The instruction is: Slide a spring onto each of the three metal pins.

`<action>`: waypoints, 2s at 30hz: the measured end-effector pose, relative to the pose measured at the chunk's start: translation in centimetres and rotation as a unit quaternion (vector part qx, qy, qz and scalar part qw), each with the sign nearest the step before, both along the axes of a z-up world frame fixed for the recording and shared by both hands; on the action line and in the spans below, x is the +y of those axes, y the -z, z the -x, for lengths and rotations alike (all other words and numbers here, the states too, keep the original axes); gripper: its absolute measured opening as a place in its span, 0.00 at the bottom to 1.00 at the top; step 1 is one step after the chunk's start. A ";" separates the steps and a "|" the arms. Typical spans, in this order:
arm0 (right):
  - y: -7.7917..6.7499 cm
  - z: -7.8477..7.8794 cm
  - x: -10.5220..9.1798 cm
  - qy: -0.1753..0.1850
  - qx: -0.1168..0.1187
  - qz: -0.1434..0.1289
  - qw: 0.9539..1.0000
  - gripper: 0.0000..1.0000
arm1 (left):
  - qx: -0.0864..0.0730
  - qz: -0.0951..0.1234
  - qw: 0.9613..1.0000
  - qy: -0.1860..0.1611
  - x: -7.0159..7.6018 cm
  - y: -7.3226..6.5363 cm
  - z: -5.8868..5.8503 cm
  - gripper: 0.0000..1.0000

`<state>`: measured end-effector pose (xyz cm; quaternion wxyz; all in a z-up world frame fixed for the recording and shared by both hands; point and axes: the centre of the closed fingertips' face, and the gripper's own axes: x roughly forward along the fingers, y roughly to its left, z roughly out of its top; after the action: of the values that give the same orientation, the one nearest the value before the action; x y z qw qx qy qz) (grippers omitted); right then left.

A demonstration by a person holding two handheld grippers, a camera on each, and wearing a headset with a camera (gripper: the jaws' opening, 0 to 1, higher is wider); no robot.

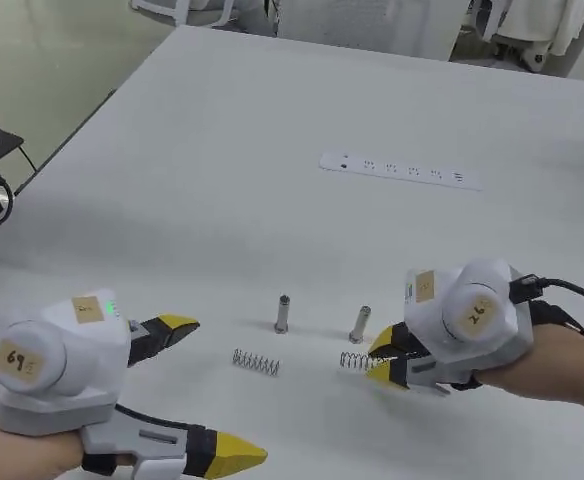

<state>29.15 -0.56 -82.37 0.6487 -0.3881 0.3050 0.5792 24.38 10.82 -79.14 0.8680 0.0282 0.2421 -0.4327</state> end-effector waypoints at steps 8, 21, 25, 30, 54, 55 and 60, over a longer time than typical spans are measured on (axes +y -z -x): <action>-1.2 0.4 -0.3 0.003 -0.005 -0.010 1.000 0.08 | -0.004 0.003 1.000 0.020 -1.5 -0.2 -0.2 0.92; -1.9 1.4 -0.8 0.002 -0.004 -0.016 1.000 0.08 | -0.014 0.010 0.998 0.061 -4.7 -0.7 -0.6 0.83; -2.1 1.9 -0.7 -0.001 -0.003 -0.019 1.000 0.08 | -0.019 0.015 0.997 0.076 -5.8 -1.0 -0.7 0.81; -1.8 2.4 -0.9 -0.006 0.000 -0.015 1.000 0.08 | -0.022 0.030 0.996 0.086 -7.1 -1.5 -1.4 0.71; -3.0 3.5 -0.1 -0.022 -0.001 -0.028 0.999 0.08 | -0.027 0.034 0.988 0.150 -11.5 -0.8 -2.3 0.25; -3.0 3.5 -0.1 -0.022 -0.001 -0.028 0.999 0.08 | -0.027 0.036 0.988 0.151 -11.6 -0.9 -2.3 0.24; -3.2 3.6 -0.2 -0.023 -0.001 -0.028 0.999 0.08 | -0.029 0.036 0.987 0.157 -12.0 -0.8 -2.0 0.19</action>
<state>25.51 -0.80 -79.22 0.6456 -0.3774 0.2793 0.6023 26.42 -1.19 -78.31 0.7964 0.0469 0.1938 -0.5709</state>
